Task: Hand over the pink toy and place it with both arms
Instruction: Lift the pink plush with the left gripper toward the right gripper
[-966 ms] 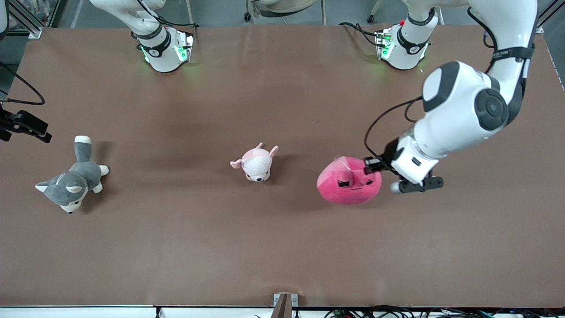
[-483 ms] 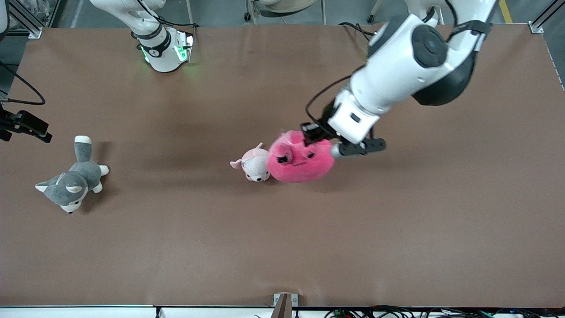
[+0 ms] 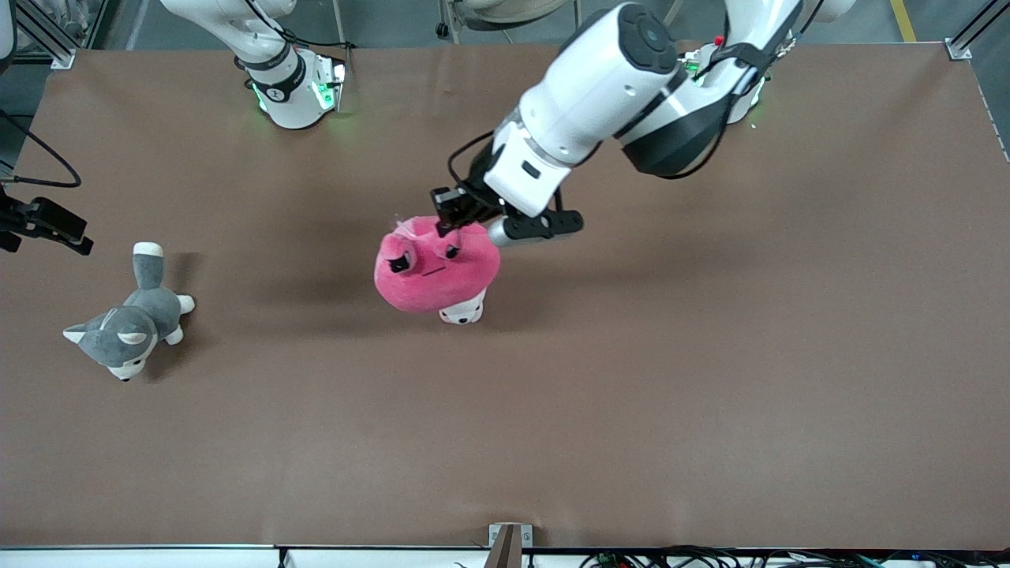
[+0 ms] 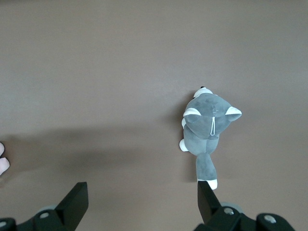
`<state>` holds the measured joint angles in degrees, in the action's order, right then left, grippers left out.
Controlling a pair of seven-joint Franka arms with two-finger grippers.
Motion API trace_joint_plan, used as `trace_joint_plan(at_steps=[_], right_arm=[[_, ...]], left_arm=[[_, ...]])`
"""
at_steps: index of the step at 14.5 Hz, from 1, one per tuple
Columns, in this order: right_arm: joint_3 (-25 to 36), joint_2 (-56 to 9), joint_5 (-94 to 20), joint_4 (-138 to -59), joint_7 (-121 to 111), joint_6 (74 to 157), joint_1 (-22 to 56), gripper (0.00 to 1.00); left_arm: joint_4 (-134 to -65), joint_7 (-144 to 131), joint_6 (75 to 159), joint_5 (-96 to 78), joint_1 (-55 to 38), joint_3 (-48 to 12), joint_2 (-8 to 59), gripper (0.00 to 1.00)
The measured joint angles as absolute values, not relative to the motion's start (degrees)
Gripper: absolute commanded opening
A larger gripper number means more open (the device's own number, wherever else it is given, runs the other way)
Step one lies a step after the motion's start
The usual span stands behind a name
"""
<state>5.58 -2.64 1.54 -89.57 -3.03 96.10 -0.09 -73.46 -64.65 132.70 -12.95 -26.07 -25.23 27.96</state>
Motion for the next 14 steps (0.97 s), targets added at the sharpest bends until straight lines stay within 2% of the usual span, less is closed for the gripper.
trace_joint_plan(at_steps=[6, 8, 10, 14], right_arm=[[5.2, -2.8, 0.1, -89.6, -3.0, 91.6, 0.5, 0.98], [5.0, -2.8, -5.6, -89.6, -2.9, 90.8, 2.0, 0.81], [4.8, -2.8, -12.5, -89.6, -2.7, 90.8, 2.8, 0.7], [5.0, -4.1, -26.0, -89.6, 2.0, 90.7, 2.8, 0.69]], left_arm=[[-73.0, -75.5, 147.3, -13.0, -32.4, -25.2, 32.6, 0.01], [-72.0, -77.8, 150.1, -13.0, -33.9, -25.2, 34.2, 0.01], [-71.4, -78.3, 152.7, -13.0, -35.3, -25.2, 35.5, 0.01], [-70.9, -78.6, 158.6, -13.0, -37.9, -25.3, 37.5, 0.01]])
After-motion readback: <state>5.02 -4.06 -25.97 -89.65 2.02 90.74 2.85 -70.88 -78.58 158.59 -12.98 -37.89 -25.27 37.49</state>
